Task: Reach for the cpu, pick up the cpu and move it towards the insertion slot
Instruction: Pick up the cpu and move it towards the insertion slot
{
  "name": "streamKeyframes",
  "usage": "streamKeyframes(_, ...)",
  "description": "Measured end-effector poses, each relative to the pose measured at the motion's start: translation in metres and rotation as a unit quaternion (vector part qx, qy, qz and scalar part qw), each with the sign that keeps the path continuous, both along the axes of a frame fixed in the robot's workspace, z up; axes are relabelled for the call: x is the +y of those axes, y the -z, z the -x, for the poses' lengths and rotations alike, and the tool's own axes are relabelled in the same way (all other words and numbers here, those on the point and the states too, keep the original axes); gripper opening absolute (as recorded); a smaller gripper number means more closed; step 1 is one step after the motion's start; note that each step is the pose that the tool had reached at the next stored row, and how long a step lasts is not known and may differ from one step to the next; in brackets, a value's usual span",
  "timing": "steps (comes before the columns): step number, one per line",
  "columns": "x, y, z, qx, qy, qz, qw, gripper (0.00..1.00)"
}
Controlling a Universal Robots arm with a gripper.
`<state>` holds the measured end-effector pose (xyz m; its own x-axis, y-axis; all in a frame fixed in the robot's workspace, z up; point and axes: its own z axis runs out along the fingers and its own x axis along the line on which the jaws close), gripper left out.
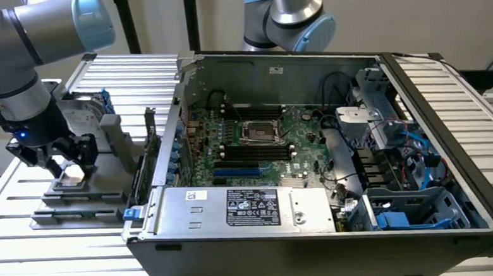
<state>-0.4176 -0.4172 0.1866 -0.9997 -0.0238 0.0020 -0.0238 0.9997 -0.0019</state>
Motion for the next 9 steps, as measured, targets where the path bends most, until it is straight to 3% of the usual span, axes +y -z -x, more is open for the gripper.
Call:
streamKeyframes(4, 0.0, -0.0001, -0.0002, 0.0003, 0.0, 0.0, 1.0, 0.63)
streamKeyframes(5, 0.0, 0.0, -0.0004, 0.0002, 0.0, 0.0, 1.0, 0.56)
streamKeyframes(9, 0.0, 0.0001, -0.0008, 0.0004, 0.0, 0.0, 1.0, 0.56)
